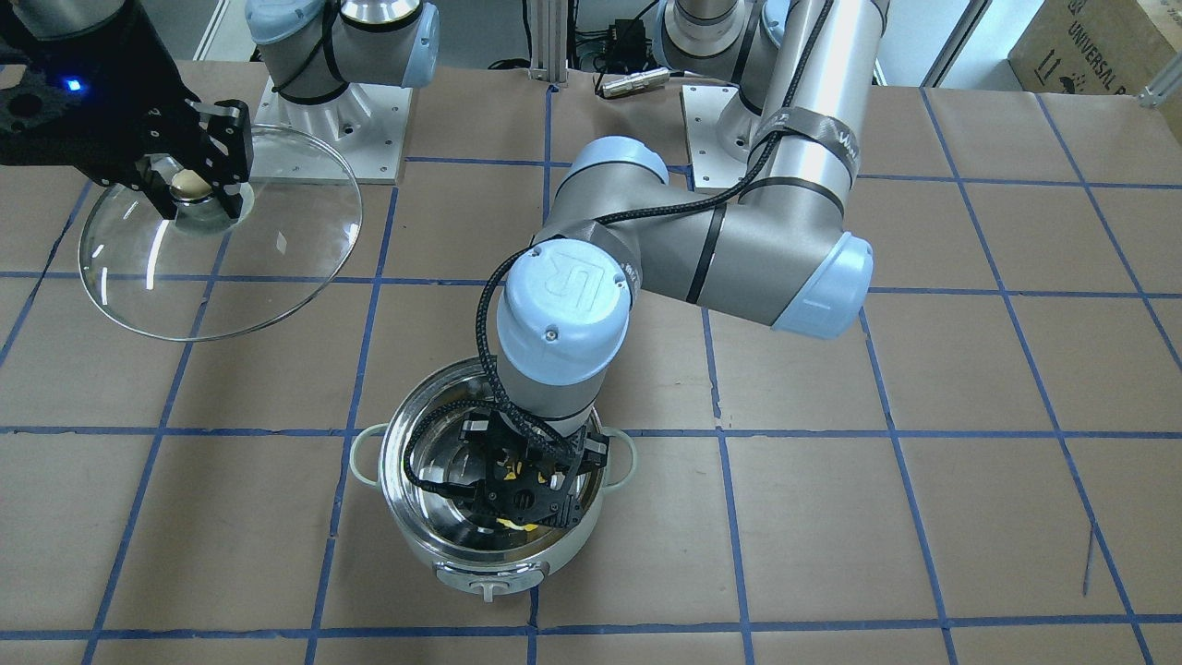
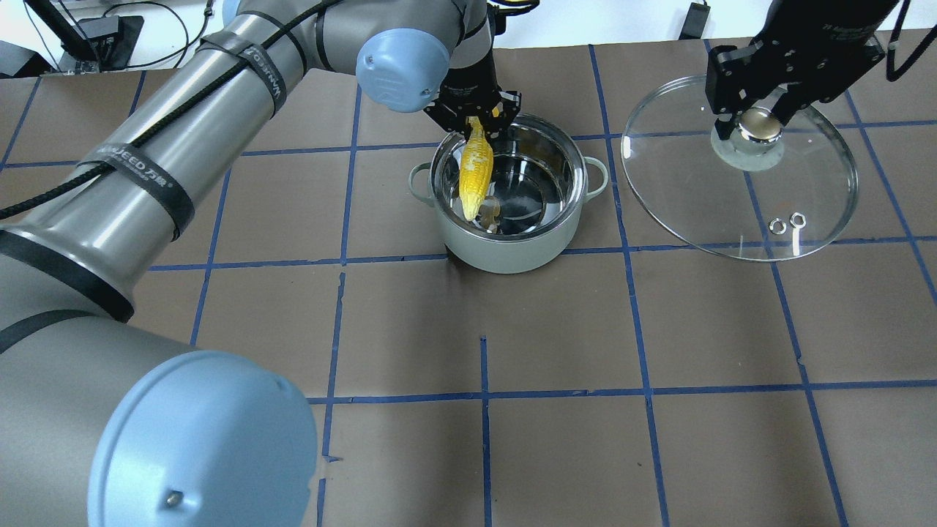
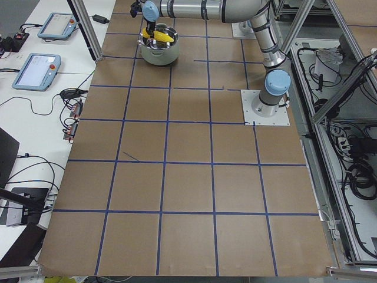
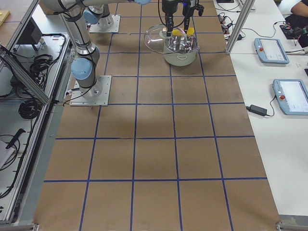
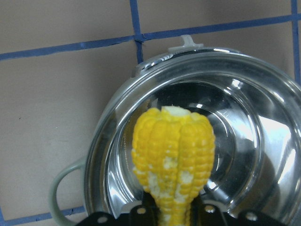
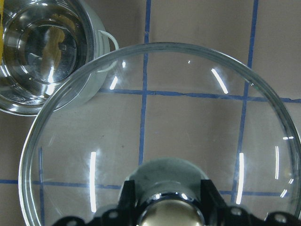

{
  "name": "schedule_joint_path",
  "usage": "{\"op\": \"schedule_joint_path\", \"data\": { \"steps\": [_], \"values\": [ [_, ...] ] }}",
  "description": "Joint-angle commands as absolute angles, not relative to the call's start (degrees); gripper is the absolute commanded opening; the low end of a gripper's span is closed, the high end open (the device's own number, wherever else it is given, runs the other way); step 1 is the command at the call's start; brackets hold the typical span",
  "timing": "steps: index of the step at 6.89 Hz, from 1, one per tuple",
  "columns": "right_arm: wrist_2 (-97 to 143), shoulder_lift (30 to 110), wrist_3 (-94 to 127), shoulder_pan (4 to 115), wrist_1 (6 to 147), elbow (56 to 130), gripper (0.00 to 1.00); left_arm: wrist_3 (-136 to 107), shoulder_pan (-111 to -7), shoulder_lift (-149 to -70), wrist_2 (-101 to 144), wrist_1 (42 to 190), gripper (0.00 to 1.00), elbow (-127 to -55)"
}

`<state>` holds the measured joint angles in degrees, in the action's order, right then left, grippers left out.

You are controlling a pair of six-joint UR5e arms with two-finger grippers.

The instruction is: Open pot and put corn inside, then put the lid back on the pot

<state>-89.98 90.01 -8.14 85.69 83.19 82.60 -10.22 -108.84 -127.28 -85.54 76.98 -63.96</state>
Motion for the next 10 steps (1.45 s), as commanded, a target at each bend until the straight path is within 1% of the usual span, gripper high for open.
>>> {"op": "schedule_joint_path", "data": {
  "steps": [1,3,4,5,6,7,9,10],
  "values": [
    [-90.09,90.09,-8.26,85.69,83.41,83.67,0.06,-10.46,-110.21,-129.54,-89.28,74.98,1.00,-63.37],
    [-90.18,90.00,-8.26,85.69,83.50,83.76,0.06,-10.46,-109.95,-128.41,-89.03,75.32,1.00,-63.37],
    [-90.18,89.83,-8.26,85.69,83.50,83.76,0.06,-9.59,-109.08,-126.67,-89.21,76.28,1.00,-63.63],
    [-90.09,89.74,-8.17,85.69,83.50,83.76,0.06,-9.06,-105.77,-123.34,-89.38,80.20,1.00,-64.68],
    [-90.17,89.04,-8.26,85.69,84.45,83.59,0.06,-3.66,-102.25,-120.53,-89.99,82.59,1.00,-66.08],
    [-90.18,88.34,-8.26,85.69,84.98,82.97,0.06,2.14,-98.82,-116.23,-90.17,84.36,1.00,-69.75],
    [-90.18,88.33,-8.17,85.69,84.81,83.58,0.06,3.07,-90.22,-102.29,-90.26,87.97,1.00,-82.20],
    [-90.00,88.33,-8.00,85.78,84.90,83.67,0.06,2.99,-86.00,-95.26,-90.26,89.89,1.00,-87.14]
  ]
}}
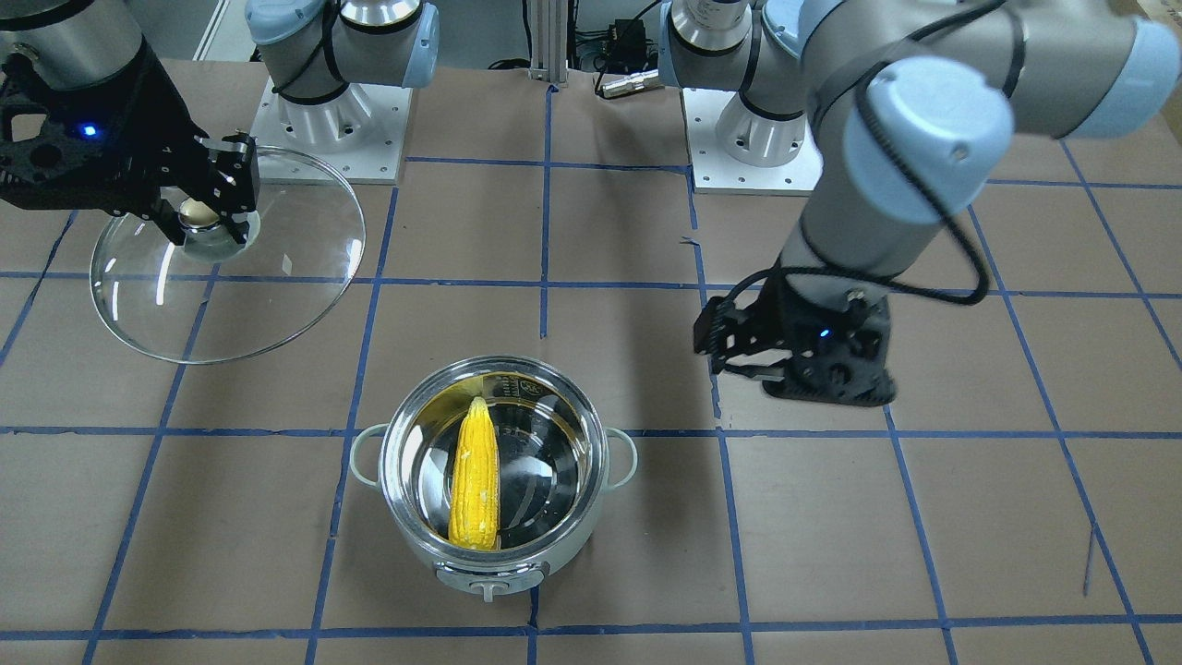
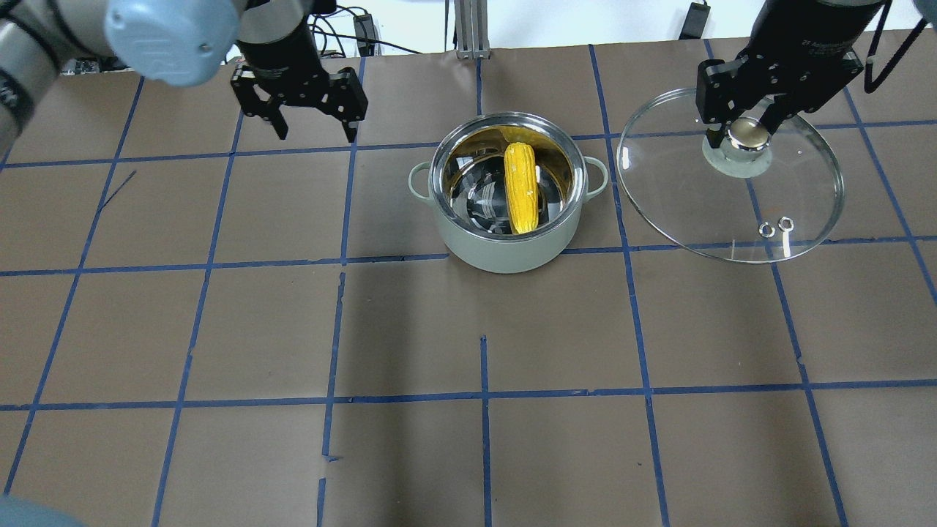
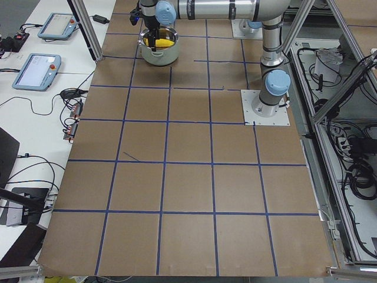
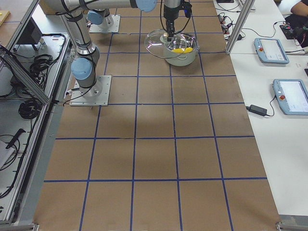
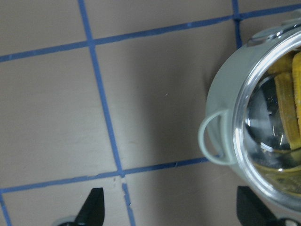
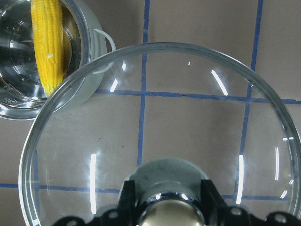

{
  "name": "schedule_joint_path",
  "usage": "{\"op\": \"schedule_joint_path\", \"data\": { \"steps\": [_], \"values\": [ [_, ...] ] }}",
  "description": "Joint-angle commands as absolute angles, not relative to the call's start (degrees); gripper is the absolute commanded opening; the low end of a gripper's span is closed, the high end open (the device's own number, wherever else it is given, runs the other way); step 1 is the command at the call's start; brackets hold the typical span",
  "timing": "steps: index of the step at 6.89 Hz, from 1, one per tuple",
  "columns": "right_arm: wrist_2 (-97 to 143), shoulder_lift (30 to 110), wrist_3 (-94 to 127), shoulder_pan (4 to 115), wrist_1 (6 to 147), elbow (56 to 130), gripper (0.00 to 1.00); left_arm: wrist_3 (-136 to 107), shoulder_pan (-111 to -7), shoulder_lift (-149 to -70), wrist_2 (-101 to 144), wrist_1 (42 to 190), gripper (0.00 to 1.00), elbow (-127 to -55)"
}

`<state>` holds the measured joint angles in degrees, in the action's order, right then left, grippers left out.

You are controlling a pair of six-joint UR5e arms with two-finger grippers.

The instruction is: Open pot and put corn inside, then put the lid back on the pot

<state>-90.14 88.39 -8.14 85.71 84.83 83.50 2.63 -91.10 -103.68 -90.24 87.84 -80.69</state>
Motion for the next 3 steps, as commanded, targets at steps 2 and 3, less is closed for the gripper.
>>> {"op": "schedule_joint_path", "data": {
  "steps": [2,3],
  "values": [
    [-90.00,87.46,-4.77,87.17,86.12,83.58,0.06,2.02,-85.52,-87.91,-92.71,98.75,1.00,-85.62],
    [-90.26,86.15,1.26,90.67,89.00,83.58,0.06,1.06,-86.30,-87.98,-92.20,99.14,1.00,-84.13]
  ]
}}
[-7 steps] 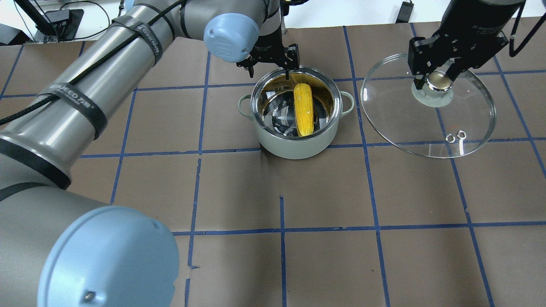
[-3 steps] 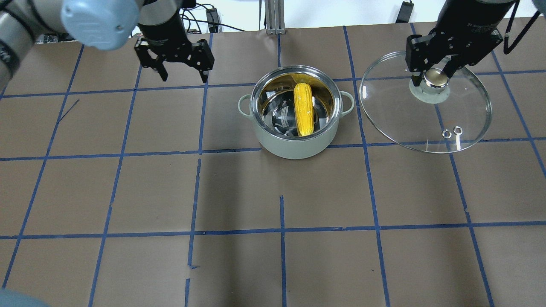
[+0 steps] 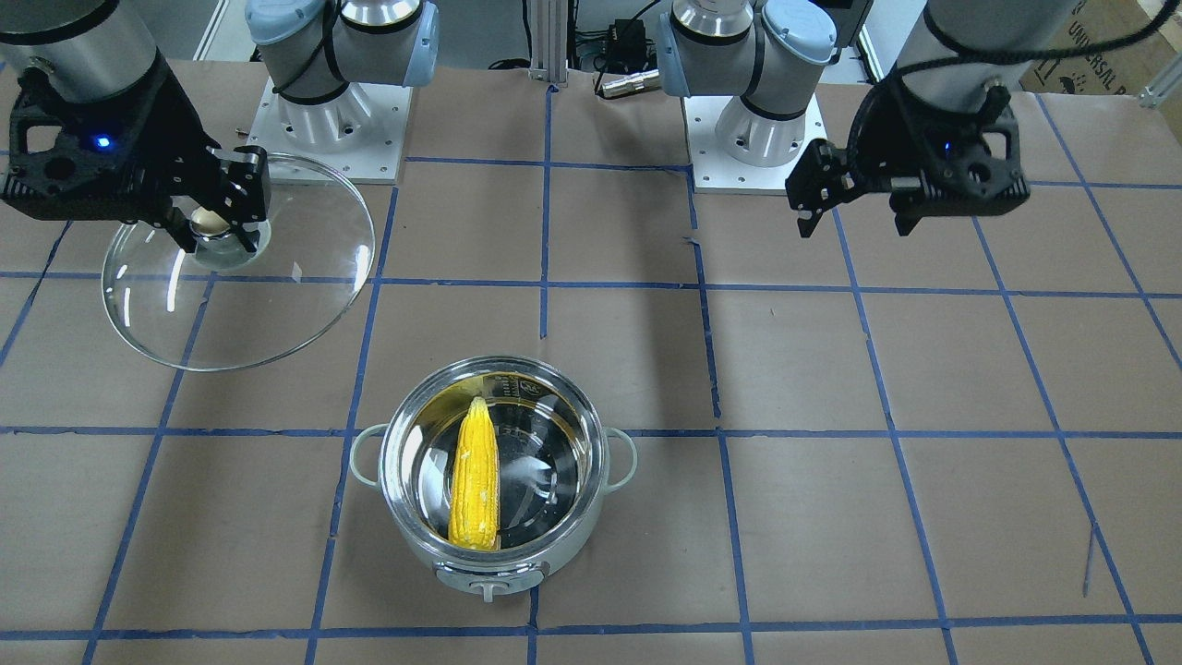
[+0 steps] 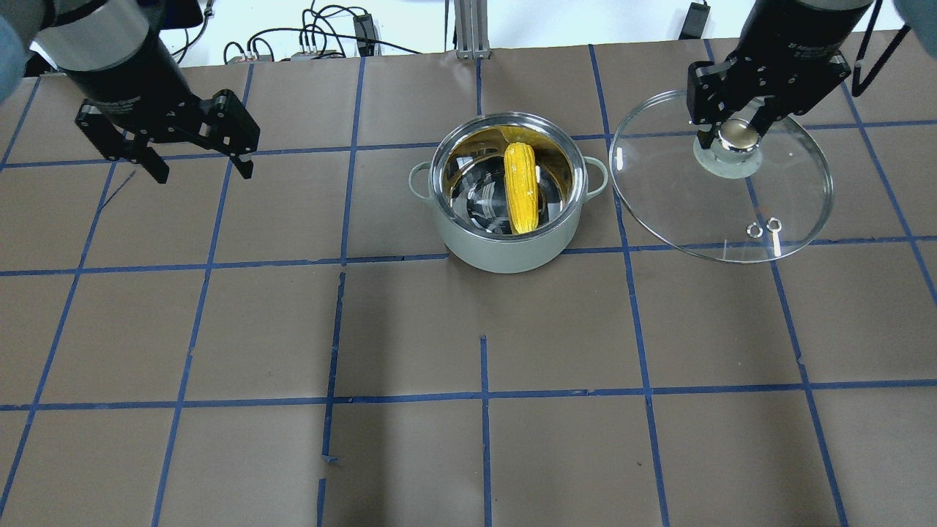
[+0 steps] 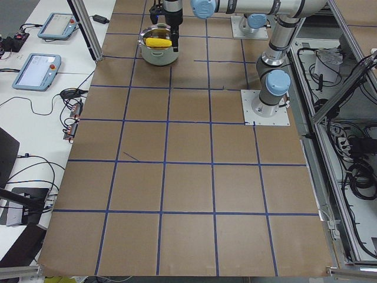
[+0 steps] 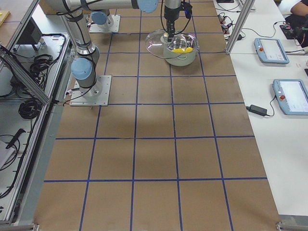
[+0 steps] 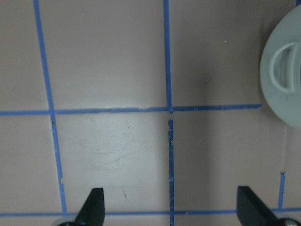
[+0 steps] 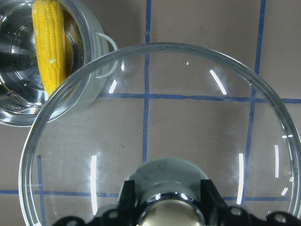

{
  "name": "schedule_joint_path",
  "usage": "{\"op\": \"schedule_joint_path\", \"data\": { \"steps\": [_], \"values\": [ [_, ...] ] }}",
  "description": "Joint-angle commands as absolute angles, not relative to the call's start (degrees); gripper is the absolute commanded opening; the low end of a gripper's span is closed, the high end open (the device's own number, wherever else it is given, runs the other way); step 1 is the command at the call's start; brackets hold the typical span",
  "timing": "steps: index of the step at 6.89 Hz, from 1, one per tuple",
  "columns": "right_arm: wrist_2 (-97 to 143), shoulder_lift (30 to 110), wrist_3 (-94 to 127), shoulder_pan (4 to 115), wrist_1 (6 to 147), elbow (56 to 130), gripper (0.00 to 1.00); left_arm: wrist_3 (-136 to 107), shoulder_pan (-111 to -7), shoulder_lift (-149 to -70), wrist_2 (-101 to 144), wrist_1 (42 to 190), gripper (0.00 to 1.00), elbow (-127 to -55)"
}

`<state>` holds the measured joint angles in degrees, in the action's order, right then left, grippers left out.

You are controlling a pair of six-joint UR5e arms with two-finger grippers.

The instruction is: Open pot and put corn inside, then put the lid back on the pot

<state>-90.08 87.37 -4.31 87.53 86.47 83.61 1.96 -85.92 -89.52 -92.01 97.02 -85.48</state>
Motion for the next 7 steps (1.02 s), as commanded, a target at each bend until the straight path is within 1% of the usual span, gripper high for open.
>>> {"op": "schedule_joint_path", "data": {
  "steps": [1,3,5,7],
  "values": [
    [-90.87,84.31,4.89,94.97,92.43,83.58,0.06,0.62,-87.96,-88.41,-92.11,98.53,1.00,-84.29],
    [-91.14,80.26,11.31,101.05,98.06,83.32,0.06,-0.09,-89.29,-89.64,-92.20,95.99,1.00,-86.39],
    [-91.93,75.35,14.31,103.00,103.68,83.06,0.06,-0.97,-90.96,-89.83,-92.28,95.89,1.00,-86.84],
    [-93.34,71.21,16.69,105.20,108.18,82.36,0.06,-0.27,-90.36,-89.39,-92.03,95.02,1.00,-87.01]
  ]
}}
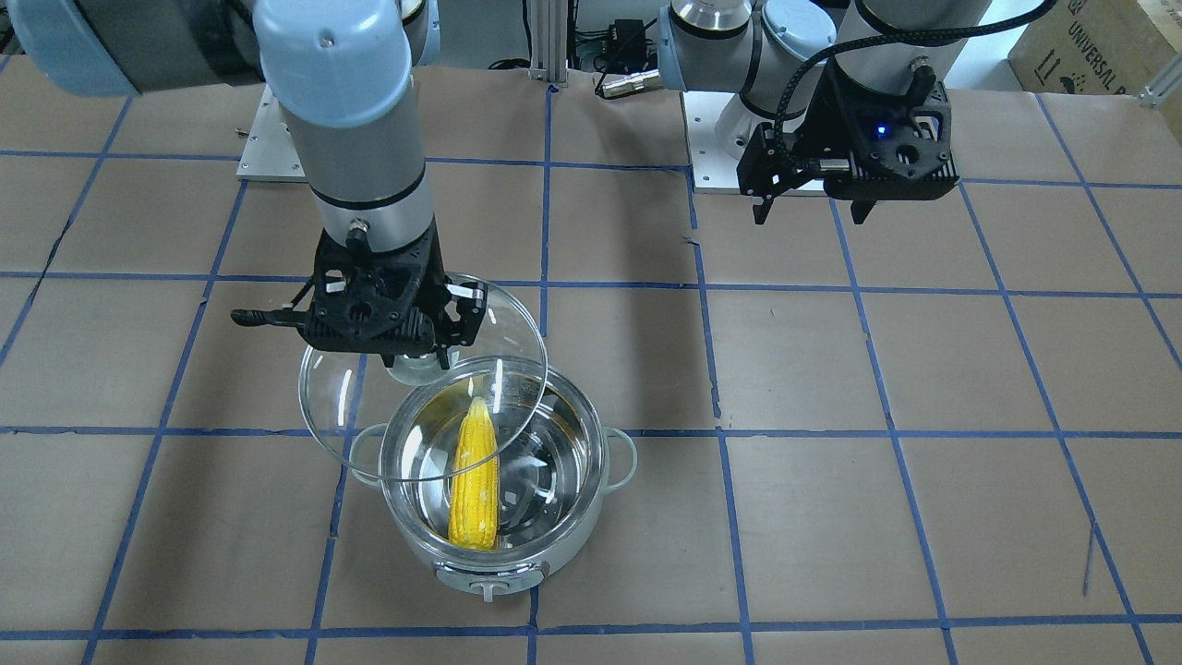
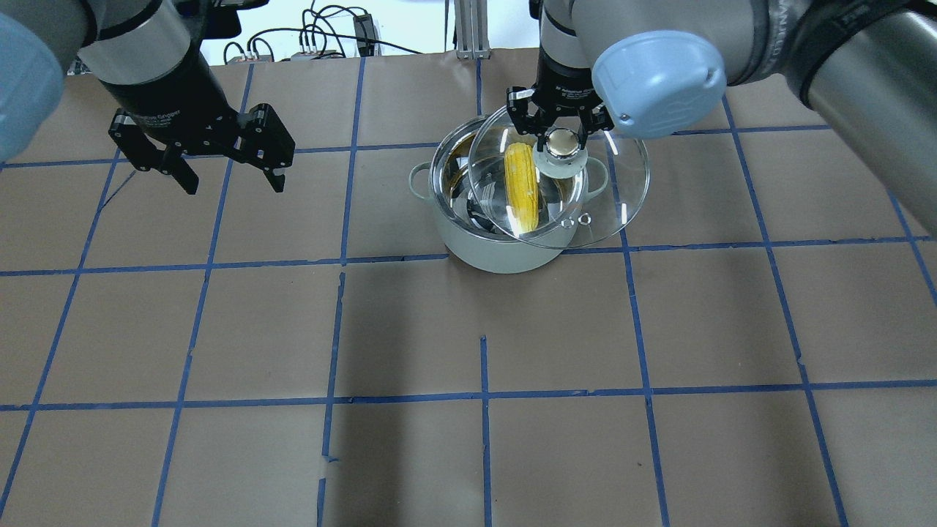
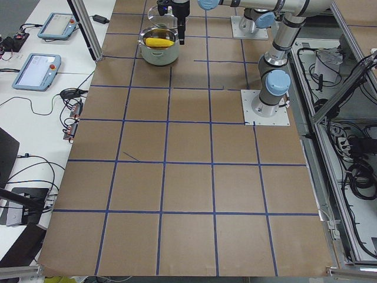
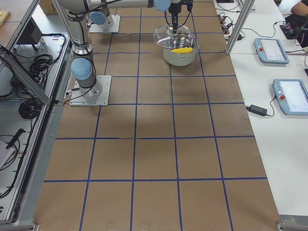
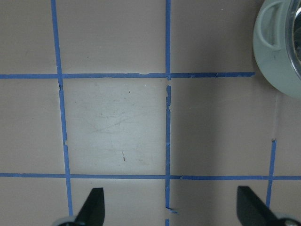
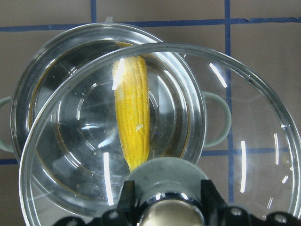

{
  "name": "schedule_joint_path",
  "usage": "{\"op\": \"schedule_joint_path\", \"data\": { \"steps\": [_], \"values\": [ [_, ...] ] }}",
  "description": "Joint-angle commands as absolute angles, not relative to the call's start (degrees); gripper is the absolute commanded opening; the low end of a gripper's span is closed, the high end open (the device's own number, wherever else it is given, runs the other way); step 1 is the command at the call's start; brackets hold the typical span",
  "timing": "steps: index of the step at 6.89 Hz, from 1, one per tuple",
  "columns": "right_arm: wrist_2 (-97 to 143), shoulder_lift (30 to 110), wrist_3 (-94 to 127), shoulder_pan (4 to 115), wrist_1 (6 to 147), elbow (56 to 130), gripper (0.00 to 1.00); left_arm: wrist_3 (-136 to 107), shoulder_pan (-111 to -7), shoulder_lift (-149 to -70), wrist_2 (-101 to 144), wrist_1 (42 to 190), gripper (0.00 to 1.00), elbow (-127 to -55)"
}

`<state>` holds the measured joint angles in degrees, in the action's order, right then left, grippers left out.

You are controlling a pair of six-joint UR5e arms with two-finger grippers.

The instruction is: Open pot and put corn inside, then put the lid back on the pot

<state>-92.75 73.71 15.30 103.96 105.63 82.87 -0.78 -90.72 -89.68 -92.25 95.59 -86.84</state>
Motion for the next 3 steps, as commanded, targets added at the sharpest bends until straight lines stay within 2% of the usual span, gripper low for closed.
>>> {"op": "schedule_joint_path", "data": {
  "steps": [1,3],
  "values": [
    [-93.34,70.06,18.27,105.99,108.28,81.31,0.06,-0.44,-90.35,-89.38,-91.15,94.92,1.00,-87.10],
    [-93.96,68.03,18.81,106.79,108.19,79.98,0.06,-0.26,-90.35,-89.21,-91.14,95.01,1.00,-87.10]
  ]
}}
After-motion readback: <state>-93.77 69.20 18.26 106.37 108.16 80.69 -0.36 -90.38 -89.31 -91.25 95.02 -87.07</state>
